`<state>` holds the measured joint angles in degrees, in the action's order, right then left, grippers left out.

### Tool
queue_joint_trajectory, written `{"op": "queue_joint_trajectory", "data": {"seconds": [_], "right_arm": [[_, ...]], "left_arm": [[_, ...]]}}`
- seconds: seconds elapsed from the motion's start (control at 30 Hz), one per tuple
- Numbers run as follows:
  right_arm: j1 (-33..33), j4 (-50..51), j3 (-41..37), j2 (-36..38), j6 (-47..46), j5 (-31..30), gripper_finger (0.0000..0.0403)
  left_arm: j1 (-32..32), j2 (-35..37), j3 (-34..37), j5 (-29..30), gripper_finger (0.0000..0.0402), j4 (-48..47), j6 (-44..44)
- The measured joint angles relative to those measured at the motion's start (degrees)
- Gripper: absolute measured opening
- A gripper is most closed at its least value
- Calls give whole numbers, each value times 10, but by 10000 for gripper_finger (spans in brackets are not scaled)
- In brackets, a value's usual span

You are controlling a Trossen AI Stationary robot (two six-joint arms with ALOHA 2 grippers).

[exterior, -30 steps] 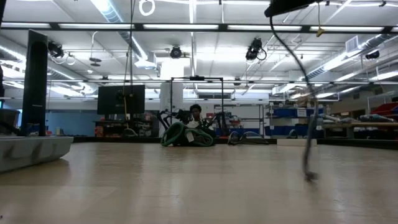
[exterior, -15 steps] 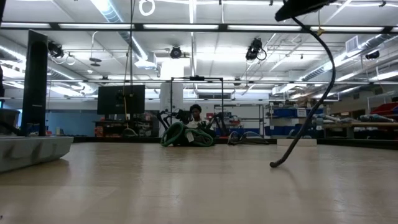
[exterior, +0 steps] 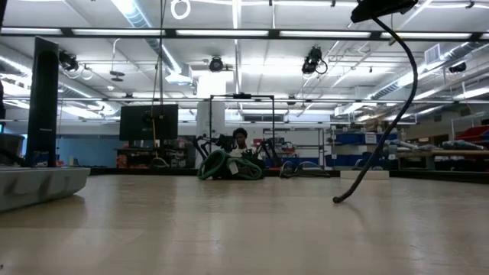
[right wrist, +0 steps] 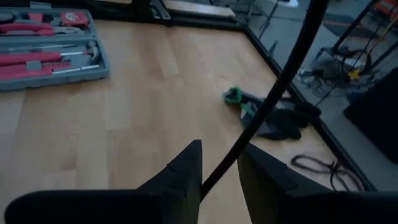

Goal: Coil cords
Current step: Coil the black wire into a spool

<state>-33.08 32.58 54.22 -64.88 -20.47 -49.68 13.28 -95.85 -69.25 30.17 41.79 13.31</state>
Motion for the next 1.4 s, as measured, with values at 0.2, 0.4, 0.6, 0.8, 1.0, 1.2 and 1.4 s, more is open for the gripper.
{"op": "queue_joint_trajectory", "data": {"seconds": [0.2,0.4,0.6,0.8,1.0,1.2,1.4], "right_arm": [[-18,31,-15,0,-65,-1,98],[-30,33,-50,0,-111,-1,98],[-40,32,-61,0,-127,-1,98],[-45,31,-76,0,-149,-1,95],[-45,8,-79,0,-120,-3,16],[-31,-14,-88,0,-84,-21,6],[-13,-147,-153,0,-37,-21,4]], "left_arm": [[0,0,0,-3,0,6,0],[0,0,0,-4,0,3,0],[0,0,0,-4,0,0,0],[0,0,0,-4,0,0,-1],[0,0,0,-4,0,1,-1],[0,0,0,-21,0,10,-16],[2,-1,1,-26,0,31,-16]]}}
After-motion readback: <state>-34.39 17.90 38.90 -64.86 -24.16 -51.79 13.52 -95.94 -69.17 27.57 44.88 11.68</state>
